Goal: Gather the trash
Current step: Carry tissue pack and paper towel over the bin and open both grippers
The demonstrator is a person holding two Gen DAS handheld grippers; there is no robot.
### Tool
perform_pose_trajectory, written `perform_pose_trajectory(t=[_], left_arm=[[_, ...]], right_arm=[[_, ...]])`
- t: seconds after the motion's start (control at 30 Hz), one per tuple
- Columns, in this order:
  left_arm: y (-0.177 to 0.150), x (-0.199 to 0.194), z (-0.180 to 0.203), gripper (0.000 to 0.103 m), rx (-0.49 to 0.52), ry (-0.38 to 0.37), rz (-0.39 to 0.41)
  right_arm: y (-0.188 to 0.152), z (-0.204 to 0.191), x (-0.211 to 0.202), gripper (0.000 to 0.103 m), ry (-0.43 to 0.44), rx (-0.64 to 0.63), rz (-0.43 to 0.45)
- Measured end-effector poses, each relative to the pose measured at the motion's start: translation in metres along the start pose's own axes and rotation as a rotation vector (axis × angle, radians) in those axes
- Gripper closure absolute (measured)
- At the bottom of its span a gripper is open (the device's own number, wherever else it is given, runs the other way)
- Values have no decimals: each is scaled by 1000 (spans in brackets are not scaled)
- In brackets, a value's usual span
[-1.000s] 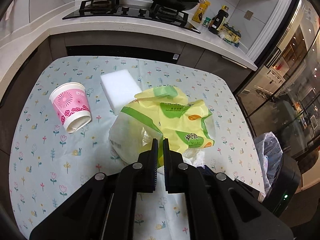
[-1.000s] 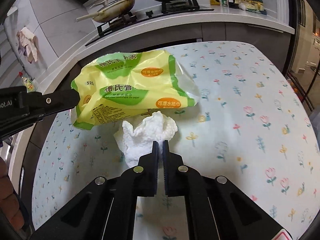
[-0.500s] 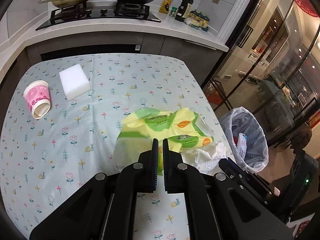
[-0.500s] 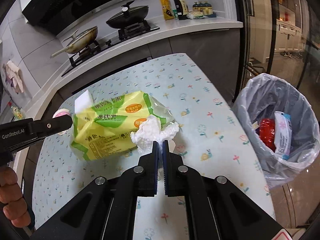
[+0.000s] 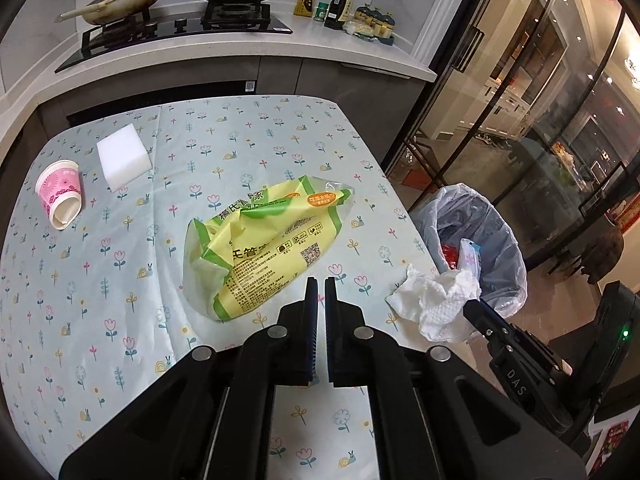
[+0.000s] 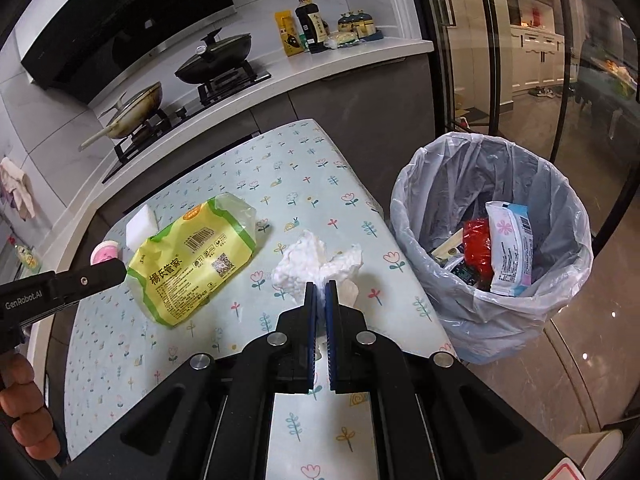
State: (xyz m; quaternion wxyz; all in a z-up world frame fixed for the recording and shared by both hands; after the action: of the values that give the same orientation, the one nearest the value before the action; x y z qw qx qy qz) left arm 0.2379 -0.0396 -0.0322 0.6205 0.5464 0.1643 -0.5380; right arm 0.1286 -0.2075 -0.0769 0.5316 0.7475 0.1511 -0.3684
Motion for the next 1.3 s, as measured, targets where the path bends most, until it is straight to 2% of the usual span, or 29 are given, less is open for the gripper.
perform_pose_trajectory(t=[0.03, 0.07, 0.1, 0.13, 0.33, 0.4, 0.57, 0.63, 0.7, 0.73, 0.77, 0.87, 1.0, 1.3], left_arm=[[-1, 1, -4, 94, -7, 17, 3], [-1, 3, -9, 75, -15, 32, 6], [-2, 4, -15, 50, -24, 42, 8], [-2, 5, -20, 44, -35, 43, 16], [7, 24, -32, 32, -15, 87, 34], [13, 34, -32, 19, 13, 85, 49], [24, 68, -39, 19, 66, 119, 49], [26, 75, -39, 30, 79, 121, 43], [26, 81, -37, 49, 85, 110, 21], [25, 83, -34, 55, 94, 109, 22], [24, 84, -31, 70, 110, 113, 19], [21, 85, -24, 80, 118, 112, 12], [17, 81, -13, 86, 100, 99, 9], [15, 67, 43, 87, 131, 48, 22]], right_arm=[[-1, 2, 1, 99, 1, 3, -1], [-1, 4, 2, 99, 2, 7, -3], [-1, 5, 3, 99, 2, 11, -4], [-1, 5, 5, 99, 4, 14, -5], [3, 5, 14, 99, 16, 18, -11], [6, 3, 16, 99, 18, 17, -12], [10, 4, 22, 99, 23, 24, -17], [12, 5, 25, 99, 25, 26, -22], [13, 6, 29, 99, 26, 27, -28], [14, 7, 31, 99, 28, 28, -30], [14, 7, 32, 99, 29, 28, -31], [17, 8, 33, 99, 34, 27, -29], [23, 14, 28, 99, 40, 32, -9], [38, 57, 2, 99, 4, 83, 60]])
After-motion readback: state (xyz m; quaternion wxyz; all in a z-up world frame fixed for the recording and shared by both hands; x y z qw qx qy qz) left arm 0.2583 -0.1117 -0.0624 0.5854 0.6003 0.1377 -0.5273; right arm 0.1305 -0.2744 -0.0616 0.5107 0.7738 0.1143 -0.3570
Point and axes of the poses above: each gripper's, at about its wrist camera, not at the fingertips, and x roughly the way its jaws point, z to its right, y to its top, the point moved 2 cm from there along x, roughly the way its jaws point, and after that the axes turned 10 degrees about -x, right-handed, at the moved point
